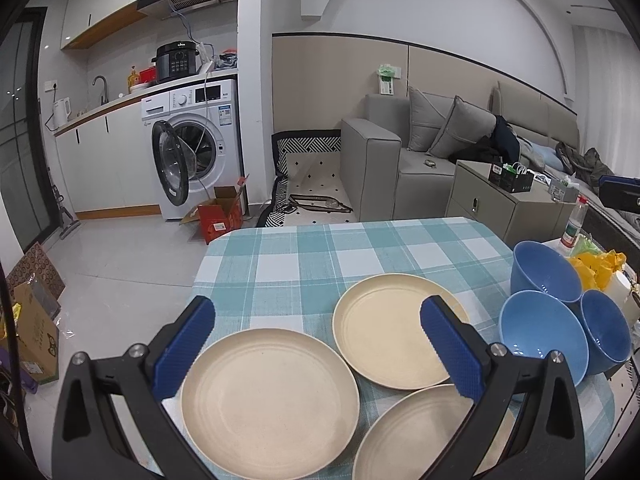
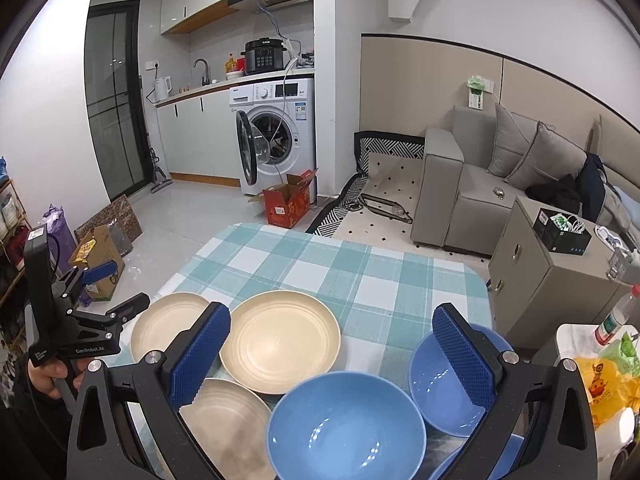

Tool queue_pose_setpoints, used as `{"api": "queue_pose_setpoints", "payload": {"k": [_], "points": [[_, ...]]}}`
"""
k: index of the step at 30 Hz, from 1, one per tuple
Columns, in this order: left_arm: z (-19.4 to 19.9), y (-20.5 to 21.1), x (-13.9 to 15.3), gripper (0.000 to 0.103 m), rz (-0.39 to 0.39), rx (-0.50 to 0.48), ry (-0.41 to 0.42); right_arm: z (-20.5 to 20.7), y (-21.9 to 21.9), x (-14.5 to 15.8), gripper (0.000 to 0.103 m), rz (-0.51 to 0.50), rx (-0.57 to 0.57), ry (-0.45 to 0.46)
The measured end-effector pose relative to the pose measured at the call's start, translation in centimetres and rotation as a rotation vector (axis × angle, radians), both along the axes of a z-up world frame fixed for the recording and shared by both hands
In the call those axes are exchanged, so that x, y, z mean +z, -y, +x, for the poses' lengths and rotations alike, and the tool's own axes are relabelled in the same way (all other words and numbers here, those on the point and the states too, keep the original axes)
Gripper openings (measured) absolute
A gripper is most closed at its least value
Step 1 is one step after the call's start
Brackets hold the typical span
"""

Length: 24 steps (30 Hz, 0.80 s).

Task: Organize plates and bowls
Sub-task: 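Move both grippers forward and down toward the largest cream plate's rim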

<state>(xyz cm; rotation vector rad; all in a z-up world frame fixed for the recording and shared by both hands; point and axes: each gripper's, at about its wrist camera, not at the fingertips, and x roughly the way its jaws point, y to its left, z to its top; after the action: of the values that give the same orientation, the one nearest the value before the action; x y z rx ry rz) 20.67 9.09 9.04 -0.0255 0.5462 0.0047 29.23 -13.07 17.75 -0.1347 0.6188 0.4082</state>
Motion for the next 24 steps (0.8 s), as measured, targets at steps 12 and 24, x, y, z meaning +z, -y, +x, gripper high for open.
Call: {"api": "queue_pose_setpoints", "payload": {"k": [12, 24], "points": [[3.4, 0.6, -2.4, 0.103, 0.027, -0.021, -0.081, 5.1, -1.3, -3.4, 0.103, -0.018, -0.001, -0.116], [6.4, 2.0, -3.9, 0.103, 0.048, -0.069, -0.128, 8.9, -1.5, -6.9, 0.103, -0.038, -0.006, -0.210]]}}
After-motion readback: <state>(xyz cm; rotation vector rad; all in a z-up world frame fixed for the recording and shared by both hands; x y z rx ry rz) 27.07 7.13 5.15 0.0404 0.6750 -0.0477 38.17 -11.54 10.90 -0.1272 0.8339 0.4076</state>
